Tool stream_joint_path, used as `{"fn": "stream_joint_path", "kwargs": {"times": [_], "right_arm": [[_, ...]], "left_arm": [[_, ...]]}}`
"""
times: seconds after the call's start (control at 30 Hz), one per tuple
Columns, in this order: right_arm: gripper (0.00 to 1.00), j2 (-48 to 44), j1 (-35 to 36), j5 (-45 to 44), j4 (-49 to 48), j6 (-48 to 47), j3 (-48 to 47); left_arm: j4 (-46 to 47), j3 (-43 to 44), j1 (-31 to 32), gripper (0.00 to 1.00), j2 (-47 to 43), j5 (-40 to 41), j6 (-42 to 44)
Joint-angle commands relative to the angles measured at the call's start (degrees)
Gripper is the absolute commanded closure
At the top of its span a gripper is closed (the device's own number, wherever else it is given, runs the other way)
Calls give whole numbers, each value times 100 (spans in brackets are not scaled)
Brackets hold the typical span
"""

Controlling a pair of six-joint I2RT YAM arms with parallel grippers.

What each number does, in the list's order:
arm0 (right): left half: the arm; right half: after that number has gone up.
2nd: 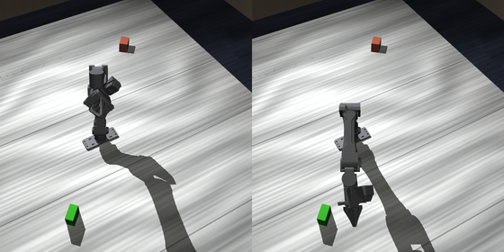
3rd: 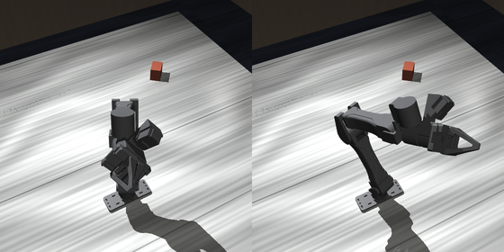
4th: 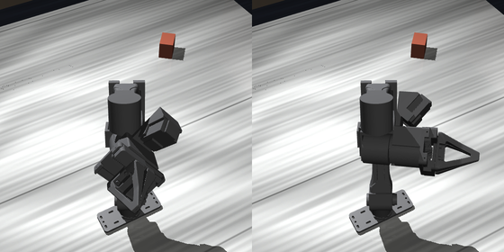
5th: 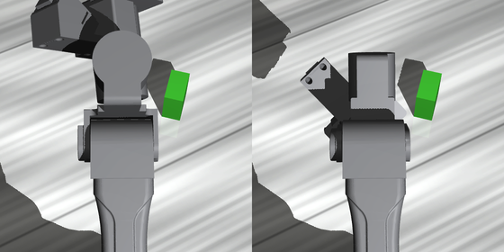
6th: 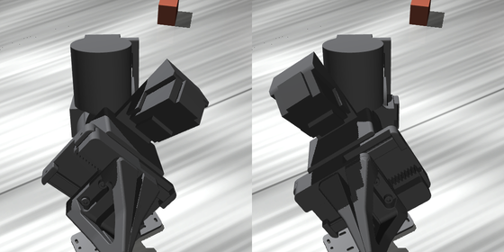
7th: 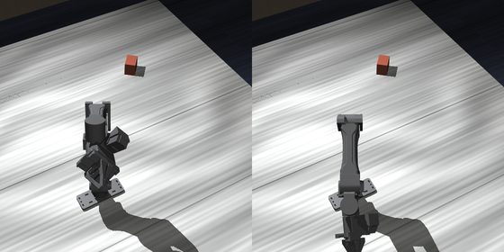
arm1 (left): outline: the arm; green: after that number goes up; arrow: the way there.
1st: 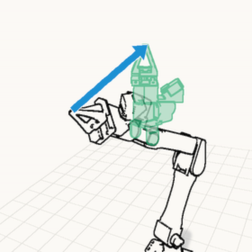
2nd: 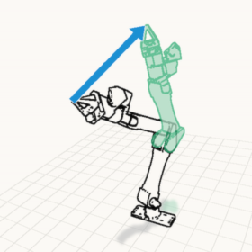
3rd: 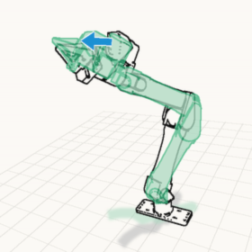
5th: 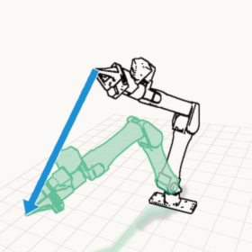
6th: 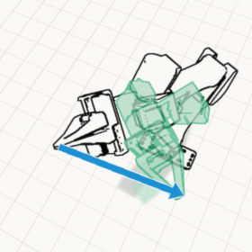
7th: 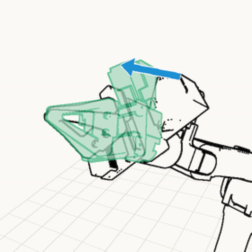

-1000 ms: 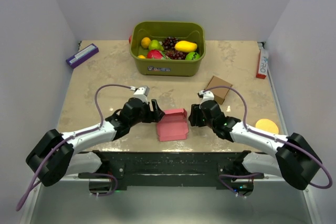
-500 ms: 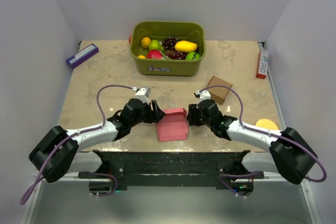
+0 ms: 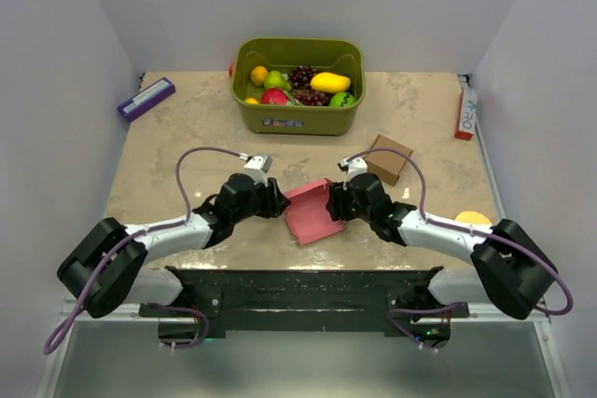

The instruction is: Fold the paper box

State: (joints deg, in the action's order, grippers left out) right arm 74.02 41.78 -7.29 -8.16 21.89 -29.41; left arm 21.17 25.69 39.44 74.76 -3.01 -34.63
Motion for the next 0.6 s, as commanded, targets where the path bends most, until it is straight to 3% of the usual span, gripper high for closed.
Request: {"fn": "stream_joint_path", "kwargs": {"times": [0.0,0.17,0.23,0.4,0.57], "right_arm": [[47,95,23,70,-440,-264,-223],[47,227,14,-71,-318,-221,-346],[42,122,14,-88,-247,-124,-329],[34,-431,14,-150,34,149,-197],[33,-1011,-126,-308,551,447,-240]], "left_arm": [[230,41,-42,61,74,-148,395],[204,76,-51,61,118,-200,554],[195,76,-51,58,39,-235,545],[28,76,-51,39,-312,-359,431],[-385,199,-59,27,-585,-139,71]]}}
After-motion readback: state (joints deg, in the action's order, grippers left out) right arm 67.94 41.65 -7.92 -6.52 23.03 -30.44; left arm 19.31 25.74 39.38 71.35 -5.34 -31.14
